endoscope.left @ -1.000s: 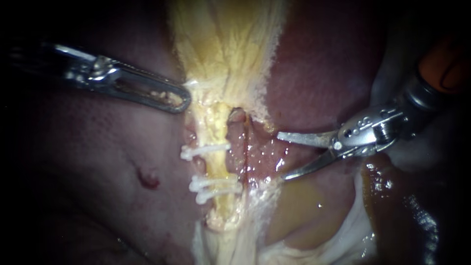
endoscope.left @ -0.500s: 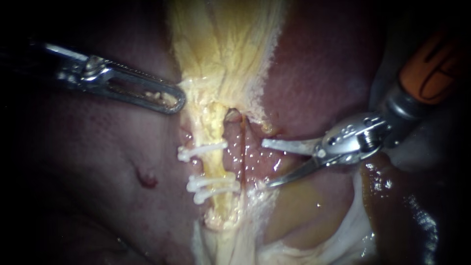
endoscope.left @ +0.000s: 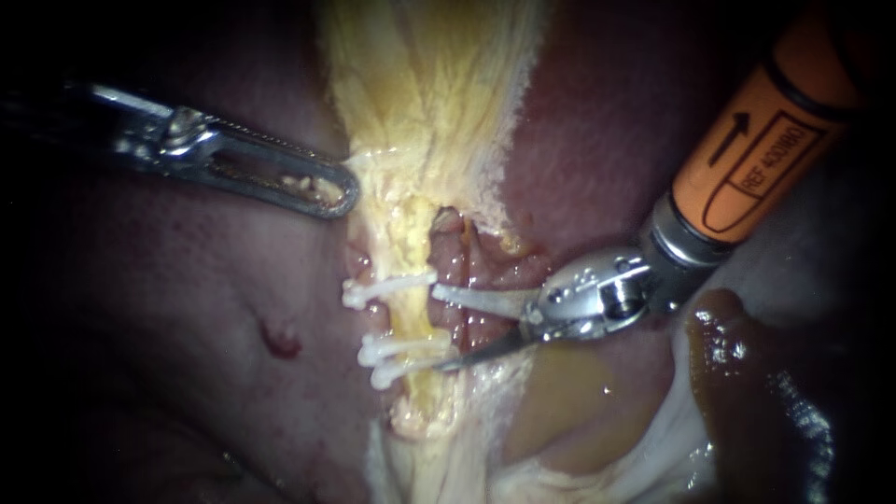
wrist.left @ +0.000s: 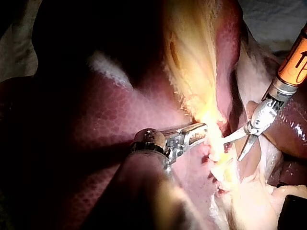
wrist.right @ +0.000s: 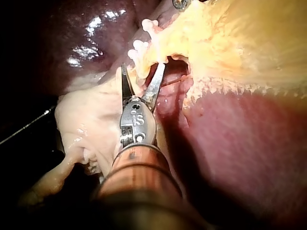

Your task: Go to the cutting position left tube

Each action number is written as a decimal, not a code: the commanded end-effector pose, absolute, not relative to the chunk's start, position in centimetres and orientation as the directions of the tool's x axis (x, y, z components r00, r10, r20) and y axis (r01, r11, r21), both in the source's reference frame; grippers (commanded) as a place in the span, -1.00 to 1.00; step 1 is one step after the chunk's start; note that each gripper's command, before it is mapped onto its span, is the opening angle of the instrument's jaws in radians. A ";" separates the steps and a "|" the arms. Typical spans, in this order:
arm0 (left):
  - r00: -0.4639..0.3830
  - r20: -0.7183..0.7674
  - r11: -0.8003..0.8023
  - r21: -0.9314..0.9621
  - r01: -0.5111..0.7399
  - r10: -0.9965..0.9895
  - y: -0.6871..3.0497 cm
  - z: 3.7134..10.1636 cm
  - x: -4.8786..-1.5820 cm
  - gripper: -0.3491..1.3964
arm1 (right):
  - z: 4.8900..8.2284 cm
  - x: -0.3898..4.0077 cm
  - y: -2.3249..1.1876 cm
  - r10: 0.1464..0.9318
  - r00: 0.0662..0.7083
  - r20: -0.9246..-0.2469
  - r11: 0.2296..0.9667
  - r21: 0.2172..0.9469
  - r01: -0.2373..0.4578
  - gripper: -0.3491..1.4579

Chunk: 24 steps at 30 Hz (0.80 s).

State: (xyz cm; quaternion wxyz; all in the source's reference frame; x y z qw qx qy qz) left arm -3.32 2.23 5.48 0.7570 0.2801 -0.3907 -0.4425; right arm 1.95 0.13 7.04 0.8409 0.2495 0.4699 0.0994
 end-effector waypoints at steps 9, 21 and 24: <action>0.303 0.344 0.451 0.770 0.452 -0.889 2.23 5.49 -3.32 -1.00 | 7.25 1.93 0.22 0.449 0.526 -0.722 0.817 0.571 0.087 0.98; 0.303 0.344 0.452 0.770 0.452 -0.889 2.23 5.49 -3.32 -1.00 | 7.27 2.09 0.12 0.476 0.505 -0.720 0.773 0.616 0.149 0.98; 0.303 0.344 0.452 0.770 0.452 -0.889 2.24 5.49 -3.33 -1.00 | 7.21 2.15 0.10 0.475 0.494 -0.728 0.767 0.618 0.173 0.98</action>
